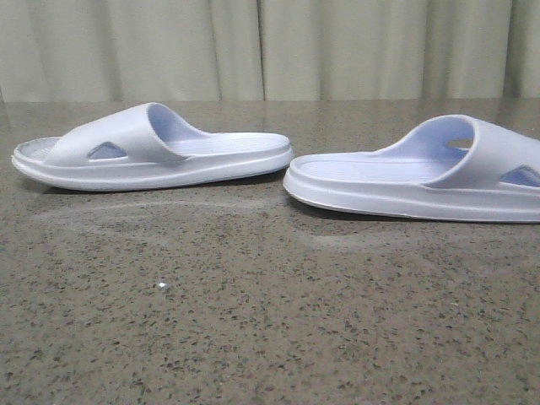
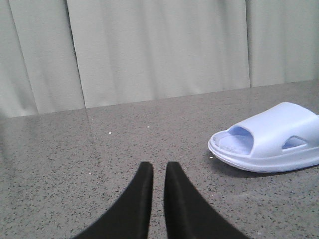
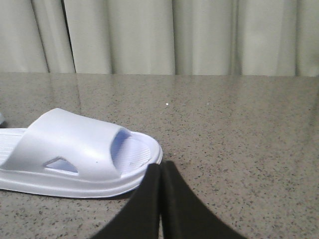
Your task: Insert blue slippers together front up
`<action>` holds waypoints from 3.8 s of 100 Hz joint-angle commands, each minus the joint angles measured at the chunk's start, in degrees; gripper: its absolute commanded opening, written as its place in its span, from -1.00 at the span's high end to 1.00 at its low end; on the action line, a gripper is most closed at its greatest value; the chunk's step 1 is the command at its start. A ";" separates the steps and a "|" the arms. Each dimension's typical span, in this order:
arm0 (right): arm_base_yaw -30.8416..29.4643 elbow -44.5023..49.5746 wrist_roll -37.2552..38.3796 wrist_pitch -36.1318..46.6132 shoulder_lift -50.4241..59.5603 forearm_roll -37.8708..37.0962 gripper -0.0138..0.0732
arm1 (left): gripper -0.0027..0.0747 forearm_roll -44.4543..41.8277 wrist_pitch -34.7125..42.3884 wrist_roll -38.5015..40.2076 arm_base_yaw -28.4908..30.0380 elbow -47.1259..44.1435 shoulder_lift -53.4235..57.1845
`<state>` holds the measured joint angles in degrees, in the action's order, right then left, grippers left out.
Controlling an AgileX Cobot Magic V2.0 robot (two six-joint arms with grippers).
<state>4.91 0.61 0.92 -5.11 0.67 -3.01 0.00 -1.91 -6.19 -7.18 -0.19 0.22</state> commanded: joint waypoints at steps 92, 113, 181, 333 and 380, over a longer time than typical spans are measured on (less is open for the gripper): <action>-0.32 1.19 -0.26 4.53 1.13 -0.01 0.93 | 0.89 0.00 4.80 0.61 -0.39 -0.41 1.62; -0.32 1.19 -0.26 4.53 1.13 -0.01 0.93 | 0.89 0.00 4.80 0.61 -0.39 -0.41 1.62; -0.32 -0.46 -0.26 7.62 1.13 5.01 0.93 | 0.89 20.86 11.77 0.61 -0.39 0.27 1.62; -0.32 -39.07 -0.26 -15.26 -25.76 24.37 -0.51 | -0.46 35.65 -20.25 3.60 -0.39 39.83 -31.97; -0.32 -39.07 -0.26 -15.11 -25.76 24.59 -0.51 | -0.46 49.43 -11.42 8.10 -0.39 36.72 -49.31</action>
<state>4.91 -36.53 0.92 -24.88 -24.18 20.95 45.25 -19.26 1.34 -7.18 34.94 -46.24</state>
